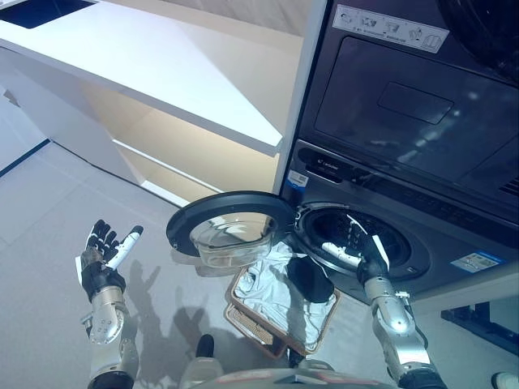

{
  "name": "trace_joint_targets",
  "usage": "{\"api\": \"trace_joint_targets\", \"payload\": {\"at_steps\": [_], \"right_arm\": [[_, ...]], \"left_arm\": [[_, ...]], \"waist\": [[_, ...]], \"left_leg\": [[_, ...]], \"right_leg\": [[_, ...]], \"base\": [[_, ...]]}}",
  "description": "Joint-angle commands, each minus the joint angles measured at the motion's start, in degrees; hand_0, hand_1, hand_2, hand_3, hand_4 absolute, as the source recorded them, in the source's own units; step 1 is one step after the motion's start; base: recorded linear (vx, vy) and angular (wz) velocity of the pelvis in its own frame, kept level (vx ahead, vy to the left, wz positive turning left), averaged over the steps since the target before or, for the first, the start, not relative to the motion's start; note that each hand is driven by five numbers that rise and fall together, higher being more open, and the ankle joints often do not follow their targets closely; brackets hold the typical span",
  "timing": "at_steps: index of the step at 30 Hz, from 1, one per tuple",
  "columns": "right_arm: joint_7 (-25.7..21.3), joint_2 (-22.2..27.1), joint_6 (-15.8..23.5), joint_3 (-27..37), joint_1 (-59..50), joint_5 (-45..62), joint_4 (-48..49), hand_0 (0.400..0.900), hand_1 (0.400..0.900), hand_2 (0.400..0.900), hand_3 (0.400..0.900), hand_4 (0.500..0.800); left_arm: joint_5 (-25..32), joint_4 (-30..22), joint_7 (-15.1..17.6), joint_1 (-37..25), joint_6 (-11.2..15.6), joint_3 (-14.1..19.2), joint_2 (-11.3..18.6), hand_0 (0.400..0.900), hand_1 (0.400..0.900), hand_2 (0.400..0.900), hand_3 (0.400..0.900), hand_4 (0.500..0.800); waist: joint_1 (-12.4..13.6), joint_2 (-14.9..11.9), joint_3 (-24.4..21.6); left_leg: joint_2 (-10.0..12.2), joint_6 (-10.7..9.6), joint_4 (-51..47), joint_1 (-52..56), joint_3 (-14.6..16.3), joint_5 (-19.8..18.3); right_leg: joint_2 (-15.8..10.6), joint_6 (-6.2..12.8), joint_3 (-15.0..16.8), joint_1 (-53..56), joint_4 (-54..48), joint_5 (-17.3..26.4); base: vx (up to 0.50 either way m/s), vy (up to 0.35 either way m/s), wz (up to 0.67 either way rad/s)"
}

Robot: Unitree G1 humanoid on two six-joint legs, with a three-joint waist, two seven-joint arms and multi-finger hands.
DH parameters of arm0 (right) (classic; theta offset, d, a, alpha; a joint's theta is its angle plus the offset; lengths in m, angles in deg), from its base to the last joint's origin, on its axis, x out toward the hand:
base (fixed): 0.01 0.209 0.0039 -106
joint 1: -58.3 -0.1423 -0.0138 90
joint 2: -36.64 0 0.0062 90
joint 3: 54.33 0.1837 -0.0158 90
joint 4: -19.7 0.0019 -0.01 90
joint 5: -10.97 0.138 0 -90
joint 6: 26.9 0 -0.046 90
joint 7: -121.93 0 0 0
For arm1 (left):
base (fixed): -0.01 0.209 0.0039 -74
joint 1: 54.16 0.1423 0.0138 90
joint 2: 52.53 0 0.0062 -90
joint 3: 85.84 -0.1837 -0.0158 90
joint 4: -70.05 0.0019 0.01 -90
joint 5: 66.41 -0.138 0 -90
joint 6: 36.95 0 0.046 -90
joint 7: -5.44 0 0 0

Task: Put the clothes in the basket into the washing machine.

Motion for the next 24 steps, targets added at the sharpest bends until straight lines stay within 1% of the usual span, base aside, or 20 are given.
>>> {"api": "trace_joint_targets", "payload": {"at_steps": [1,5,9,10,12,15,16,18,20,24], "right_arm": [[-1.8,1.4,4.0,0.3,-4.7,-1.0,3.6,0.900,0.900,0.900,0.900,0.800],[-2.0,1.4,3.9,0.5,-5.2,-1.0,3.4,0.900,0.900,0.900,0.900,0.800],[-2.1,2.0,3.5,0.3,-5.4,-1.9,2.7,0.900,0.900,0.900,0.900,0.800],[-2.3,2.4,3.3,0.2,-5.7,-2.9,2.0,0.900,0.900,0.900,0.900,0.800],[-2.9,2.6,3.0,-0.1,-6.8,-3.1,0.0,0.900,0.900,0.900,0.900,0.800],[-4.2,2.9,2.2,-1.2,-10.5,-3.5,-6.2,0.900,0.900,0.900,0.900,0.800],[-5.3,3.2,1.3,-2.2,-13.5,-4.4,-11.0,0.900,0.900,0.900,0.900,0.800],[-5.8,3.6,1.0,-2.7,-15.3,-5.1,-12.9,0.900,0.900,0.900,0.900,0.800],[-7.2,4.8,-0.6,-5.4,-21.0,-8.2,-18.5,0.900,0.900,0.900,0.900,0.800],[-9.0,5.0,-2.5,-8.2,-27.9,-10.0,-25.9,0.900,0.900,0.900,0.900,0.800]], "left_arm": [[0.3,-3.1,-0.8,-2.2,5.3,2.4,4.1,0.900,0.900,0.900,0.900,0.800],[2.2,-3.3,-1.4,-2.2,5.7,2.7,3.8,0.900,0.900,0.900,0.900,0.800],[2.4,-3.7,-1.8,-1.7,5.7,2.8,3.7,0.900,0.900,0.900,0.900,0.800],[2.4,-4.1,-2.1,-1.6,5.8,2.7,3.7,0.900,0.900,0.900,0.900,0.800],[2.7,-5.0,-2.4,-1.2,6.0,2.4,3.8,0.900,0.900,0.900,0.900,0.800],[3.6,-5.3,-3.0,-1.3,6.4,1.7,3.7,0.900,0.900,0.900,0.900,0.800],[4.3,-5.5,-3.3,-1.2,6.5,1.0,3.8,0.900,0.900,0.900,0.900,0.800],[4.7,-6.0,-3.5,-1.2,6.4,0.9,3.9,0.900,0.900,0.900,0.900,0.800],[5.3,-8.1,-3.6,-1.2,6.4,0.1,4.4,0.900,0.900,0.900,0.900,0.800],[6.6,-10.8,-3.8,-1.5,6.2,-1.1,4.8,0.900,0.900,0.900,0.900,0.800]], "waist": [[-0.4,0.1,-3.6],[-0.4,0.1,-3.5],[-0.4,0.2,-3.2],[-0.4,0.1,-2.8],[-0.2,0.1,-2.1],[0.3,0.1,-0.8],[0.8,0.2,0.4],[1.0,0.3,0.8],[1.7,0.6,2.9],[2.6,1.0,5.2]], "left_leg": [[-0.5,2.4,0.7,-3.4,-2.1,-0.3],[-0.6,2.4,0.6,-3.6,-1.9,-0.3],[-0.6,2.5,0.6,-3.4,-1.7,-0.8],[-0.8,2.5,1.0,-3.9,-1.7,-0.5],[-0.9,2.6,1.5,-4.2,-1.7,-1.1],[-1.7,2.9,3.7,-6.4,-1.5,-1.8],[-2.4,3.2,5.2,-8.0,-1.3,-2.1],[-2.6,3.3,5.9,-9.0,-1.2,-2.3],[-3.1,3.4,7.1,-11.9,-1.1,-2.0],[-3.4,3.6,7.9,-15.3,-1.1,-1.4]], "right_leg": [[-2.2,1.39,0.6,-1.2,6.5,-4.2],[-2.4,1.45,0.7,-1.4,6.3,-4.0],[-2.4,1.48,0.9,-1.3,6.2,-4.3],[-2.5,1.48,1.0,-1.7,6.2,-3.8],[-2.5,1.50,1.1,-1.8,6.2,-4.1],[-2.9,1.57,1.3,-2.9,6.1,-3.7],[-3.3,1.54,1.5,-3.8,6.0,-3.1],[-3.5,1.51,1.6,-4.4,6.0,-2.9],[-3.8,1.48,1.8,-6.8,6.1,-2.2],[-3.9,1.21,2.2,-10.2,7.1,-1.7]], "base": [[0.00,0.000,0.00],[0.01,0.002,0.00],[0.02,0.001,-0.01],[0.00,0.000,0.00],[0.00,0.000,0.00],[-0.07,0.027,0.00],[-0.09,0.051,0.01],[-0.07,0.037,0.00],[-0.13,0.049,0.00],[-0.10,0.036,0.00]]}}
